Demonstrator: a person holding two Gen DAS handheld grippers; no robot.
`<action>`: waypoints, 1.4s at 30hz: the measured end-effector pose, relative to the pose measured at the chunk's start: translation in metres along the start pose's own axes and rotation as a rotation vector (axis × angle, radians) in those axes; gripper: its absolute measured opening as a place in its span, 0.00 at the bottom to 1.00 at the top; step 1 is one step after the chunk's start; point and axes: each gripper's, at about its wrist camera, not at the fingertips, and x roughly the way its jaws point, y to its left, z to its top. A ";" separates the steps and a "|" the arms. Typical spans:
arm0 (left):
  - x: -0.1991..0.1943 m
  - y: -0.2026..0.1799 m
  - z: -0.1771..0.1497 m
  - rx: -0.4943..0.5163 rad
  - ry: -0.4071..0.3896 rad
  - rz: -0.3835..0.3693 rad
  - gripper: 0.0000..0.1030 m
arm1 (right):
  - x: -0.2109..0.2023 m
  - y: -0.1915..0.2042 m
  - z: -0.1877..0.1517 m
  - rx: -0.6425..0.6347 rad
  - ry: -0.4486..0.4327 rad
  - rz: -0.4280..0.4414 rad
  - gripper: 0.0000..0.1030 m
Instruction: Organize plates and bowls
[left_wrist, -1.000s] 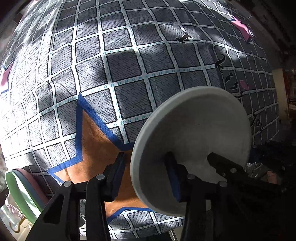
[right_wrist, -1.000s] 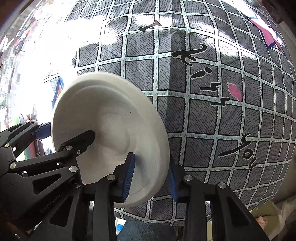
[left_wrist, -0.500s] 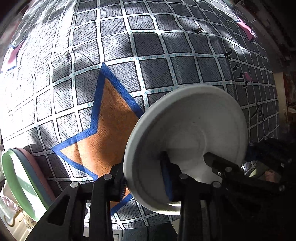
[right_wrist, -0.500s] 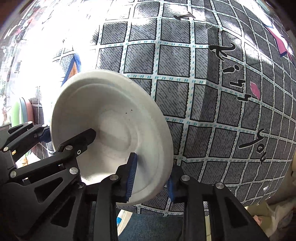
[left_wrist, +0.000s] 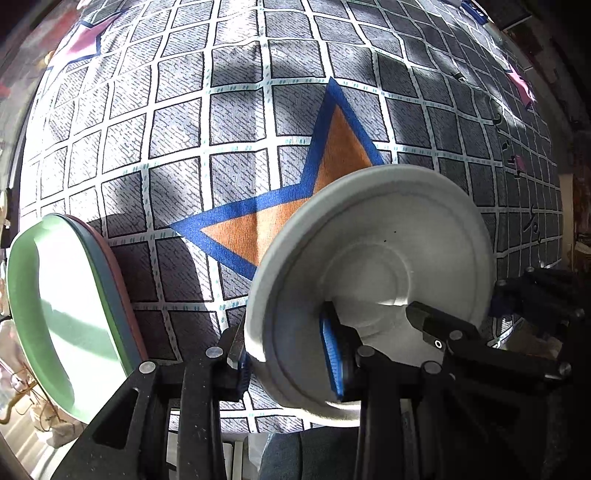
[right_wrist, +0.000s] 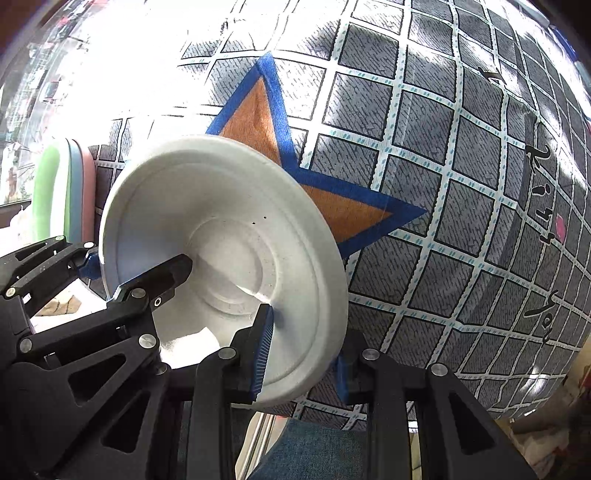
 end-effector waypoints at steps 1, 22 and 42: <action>0.003 0.005 -0.002 -0.002 0.002 -0.004 0.34 | 0.005 0.008 0.002 -0.005 0.003 -0.003 0.31; 0.015 0.026 -0.013 -0.010 -0.008 -0.018 0.34 | 0.044 0.057 0.007 0.018 0.010 0.012 0.31; -0.035 0.001 0.007 -0.029 -0.013 -0.013 0.33 | 0.010 0.026 0.006 0.035 0.023 0.046 0.31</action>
